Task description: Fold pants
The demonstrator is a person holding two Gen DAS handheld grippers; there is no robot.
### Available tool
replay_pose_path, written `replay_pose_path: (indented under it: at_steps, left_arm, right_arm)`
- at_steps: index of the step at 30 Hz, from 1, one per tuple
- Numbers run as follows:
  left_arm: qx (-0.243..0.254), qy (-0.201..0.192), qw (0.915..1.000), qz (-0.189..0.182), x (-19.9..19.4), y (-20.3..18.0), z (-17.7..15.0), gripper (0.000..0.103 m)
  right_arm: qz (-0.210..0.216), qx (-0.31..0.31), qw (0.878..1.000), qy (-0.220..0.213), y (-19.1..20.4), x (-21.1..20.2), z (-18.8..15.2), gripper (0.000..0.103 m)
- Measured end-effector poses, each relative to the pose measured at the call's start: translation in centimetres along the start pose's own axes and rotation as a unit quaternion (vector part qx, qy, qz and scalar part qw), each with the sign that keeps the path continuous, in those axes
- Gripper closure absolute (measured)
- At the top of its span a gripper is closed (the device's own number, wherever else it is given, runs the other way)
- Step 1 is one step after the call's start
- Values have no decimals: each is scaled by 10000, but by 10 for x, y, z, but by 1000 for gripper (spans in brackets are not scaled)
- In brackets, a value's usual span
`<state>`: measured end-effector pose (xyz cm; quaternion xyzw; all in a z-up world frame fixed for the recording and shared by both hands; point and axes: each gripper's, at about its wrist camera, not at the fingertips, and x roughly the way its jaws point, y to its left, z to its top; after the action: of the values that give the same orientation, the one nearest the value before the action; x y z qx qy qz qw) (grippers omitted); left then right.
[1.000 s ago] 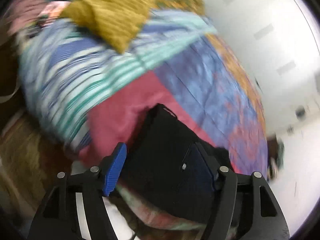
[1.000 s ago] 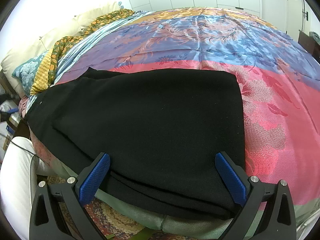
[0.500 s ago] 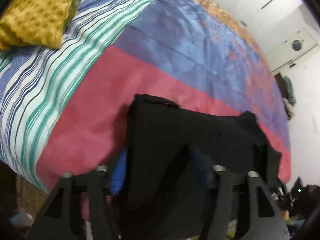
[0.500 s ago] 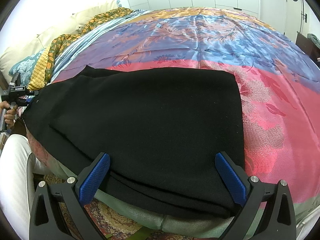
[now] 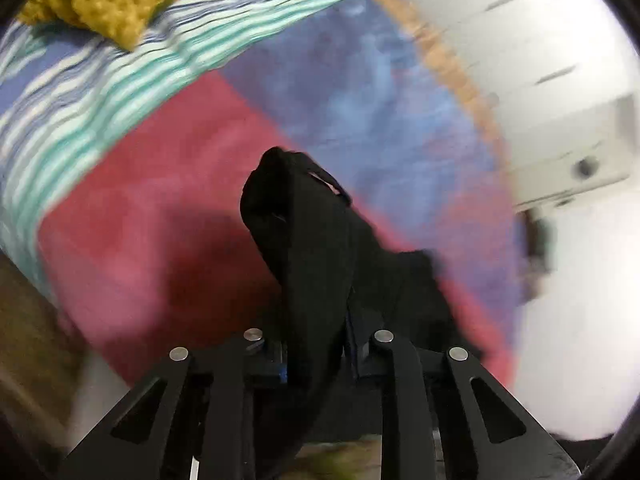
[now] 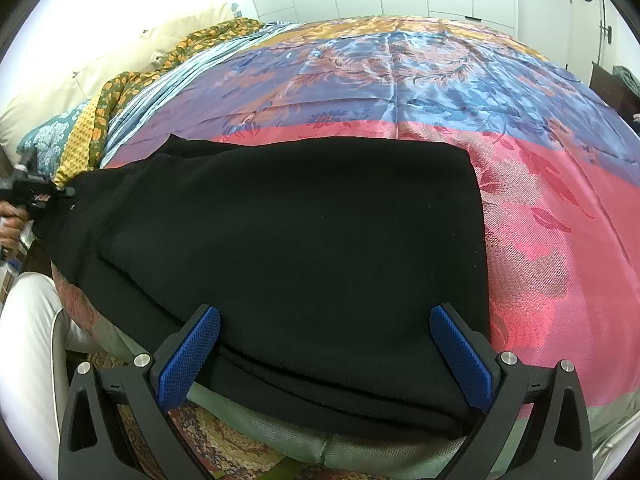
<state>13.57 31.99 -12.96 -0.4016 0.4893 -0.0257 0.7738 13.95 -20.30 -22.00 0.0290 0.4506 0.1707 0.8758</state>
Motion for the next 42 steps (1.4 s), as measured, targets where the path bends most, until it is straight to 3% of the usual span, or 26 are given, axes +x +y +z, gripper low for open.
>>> replay_pose_path:
  at_steps: [6, 10, 15, 21, 23, 26, 28, 30, 32, 35, 39, 40, 42]
  left_arm:
    - [216, 12, 9958, -895, -30, -100, -32, 86]
    - [461, 260, 9918, -1168, -12, -167, -58, 86]
    - [779, 805, 9850, -1314, 65, -244, -95, 86]
    - [1102, 1248, 9804, -1055, 182, -294, -142, 82]
    - [1478, 1648, 9707, -938, 216, -306, -161, 78]
    - [1585, 2184, 9595, -804, 240, -313, -177, 78]
    - [1818, 2036, 9577, -918, 225, -319, -175, 68]
    - [2140, 1602, 9594, -903, 195, -324, -161, 52]
    - [2414, 1105, 9605, -829, 157, -319, -147, 49]
    - [2610, 341, 9641, -356, 111, -291, -130, 49]
    - [2561, -446, 9635, 640, 84, -230, -127, 50]
    - [2566, -576, 9607, 894, 85, -213, -132, 50]
    - [2549, -408, 9606, 1031, 107, -192, -142, 65]
  right_arm:
    - [5, 6, 10000, 5, 0, 0, 0, 0]
    - [62, 31, 10000, -5, -2, -2, 0, 0]
    - [144, 12, 9999, 4, -3, -3, -1, 0]
    - [166, -37, 9999, -19, -3, -3, -2, 0]
    - [174, -48, 9998, -20, -3, -3, -2, 0]
    - [147, -94, 9998, -18, -3, -3, -2, 0]
    - [50, -247, 9997, 2, 1, -2, -4, 0]
    - [75, -247, 9997, -7, 1, -3, -5, 0]
    - [97, -254, 9996, 25, 0, -3, -4, 0]
    - [136, -321, 9993, 164, 0, -6, -2, 0]
    - [321, -421, 9983, 247, -5, -31, 2, 0]
    - [352, -367, 9986, 123, -9, -42, 2, 0]
    - [427, -124, 9985, -308, -22, -71, 6, 0]
